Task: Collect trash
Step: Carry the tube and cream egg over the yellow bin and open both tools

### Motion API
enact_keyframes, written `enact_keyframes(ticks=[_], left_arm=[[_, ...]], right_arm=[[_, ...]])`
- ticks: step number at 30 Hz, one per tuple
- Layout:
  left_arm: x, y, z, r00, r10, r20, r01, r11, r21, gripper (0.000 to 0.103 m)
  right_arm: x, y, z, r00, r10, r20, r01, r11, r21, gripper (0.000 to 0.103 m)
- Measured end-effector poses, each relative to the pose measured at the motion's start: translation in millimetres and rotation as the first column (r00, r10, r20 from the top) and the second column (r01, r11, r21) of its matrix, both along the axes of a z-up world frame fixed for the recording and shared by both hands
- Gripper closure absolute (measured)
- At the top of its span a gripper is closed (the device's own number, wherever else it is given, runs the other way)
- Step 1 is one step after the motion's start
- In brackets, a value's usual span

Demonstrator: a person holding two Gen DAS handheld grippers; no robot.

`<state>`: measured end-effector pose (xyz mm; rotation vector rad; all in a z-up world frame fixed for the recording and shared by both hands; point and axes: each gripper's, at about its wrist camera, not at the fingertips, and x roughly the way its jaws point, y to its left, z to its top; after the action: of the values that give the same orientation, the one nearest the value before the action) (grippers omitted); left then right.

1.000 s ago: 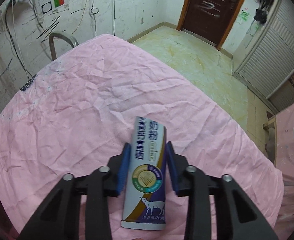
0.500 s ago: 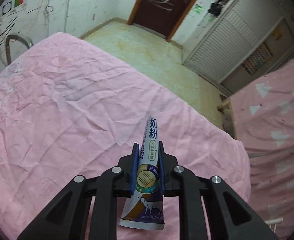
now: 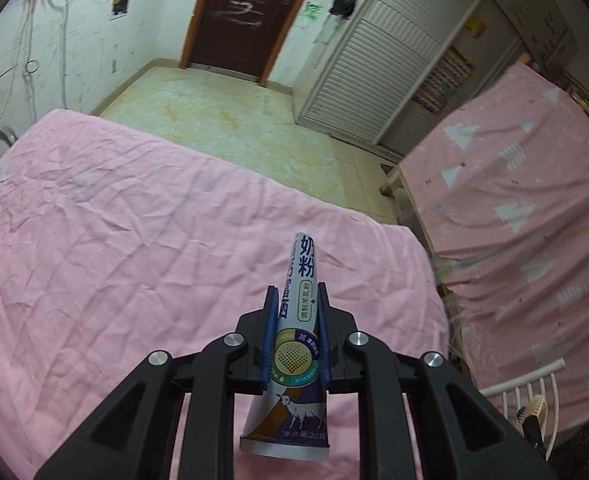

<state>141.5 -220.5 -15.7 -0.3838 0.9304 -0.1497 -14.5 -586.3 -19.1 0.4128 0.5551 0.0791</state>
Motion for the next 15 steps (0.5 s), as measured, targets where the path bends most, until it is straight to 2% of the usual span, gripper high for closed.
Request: enact_keyframes(ticks=[8, 15], left_arm=[[-26.6, -54.3, 17.5, 0.989, -0.147, 0.032, 0.148, 0.989, -0.027, 0.095], [-52.5, -123.0, 23.7, 0.949, -0.314, 0.039, 0.316, 0.948, -0.049, 0.095]], right_arm=[[-27.6, -25.9, -6.3, 0.993, -0.115, -0.019, 0.114, 0.991, -0.069, 0.037], [-40.3, -57.5, -34.7, 0.964, -0.249, -0.095, 0.234, 0.961, -0.146, 0.037]])
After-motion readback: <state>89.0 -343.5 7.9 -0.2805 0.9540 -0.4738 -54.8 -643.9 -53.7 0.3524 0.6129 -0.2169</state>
